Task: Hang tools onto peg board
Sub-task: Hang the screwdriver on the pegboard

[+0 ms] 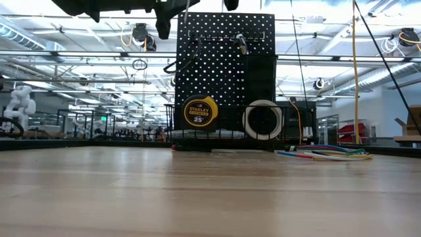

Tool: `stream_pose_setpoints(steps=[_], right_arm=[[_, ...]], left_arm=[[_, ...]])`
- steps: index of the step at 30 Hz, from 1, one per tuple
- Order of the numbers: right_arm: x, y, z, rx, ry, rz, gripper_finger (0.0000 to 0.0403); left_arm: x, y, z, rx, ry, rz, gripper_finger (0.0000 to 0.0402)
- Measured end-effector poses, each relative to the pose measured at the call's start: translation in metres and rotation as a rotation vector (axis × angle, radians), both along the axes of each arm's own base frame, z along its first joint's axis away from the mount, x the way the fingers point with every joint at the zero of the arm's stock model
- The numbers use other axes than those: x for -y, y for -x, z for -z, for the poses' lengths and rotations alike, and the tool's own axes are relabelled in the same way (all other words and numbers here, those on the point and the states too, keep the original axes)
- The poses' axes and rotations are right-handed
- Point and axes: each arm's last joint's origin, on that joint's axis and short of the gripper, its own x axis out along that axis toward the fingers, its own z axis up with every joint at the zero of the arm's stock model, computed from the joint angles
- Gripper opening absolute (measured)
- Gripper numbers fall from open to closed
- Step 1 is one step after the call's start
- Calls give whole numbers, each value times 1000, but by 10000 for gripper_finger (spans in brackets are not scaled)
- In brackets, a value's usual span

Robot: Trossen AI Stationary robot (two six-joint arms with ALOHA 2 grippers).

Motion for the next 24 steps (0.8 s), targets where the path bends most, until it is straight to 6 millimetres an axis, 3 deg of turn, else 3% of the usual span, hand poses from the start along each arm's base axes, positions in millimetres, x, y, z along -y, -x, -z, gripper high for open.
stream_pose_setpoints(steps=[19, 24], right_arm=[[2, 0, 4, -47, -33, 13, 45], [2, 1, 10, -104, -44, 13, 45]], left_arm=[[-1, 0, 2, -10, -50, -6, 175], [-2, 4, -7, 55, -54, -15, 175]])
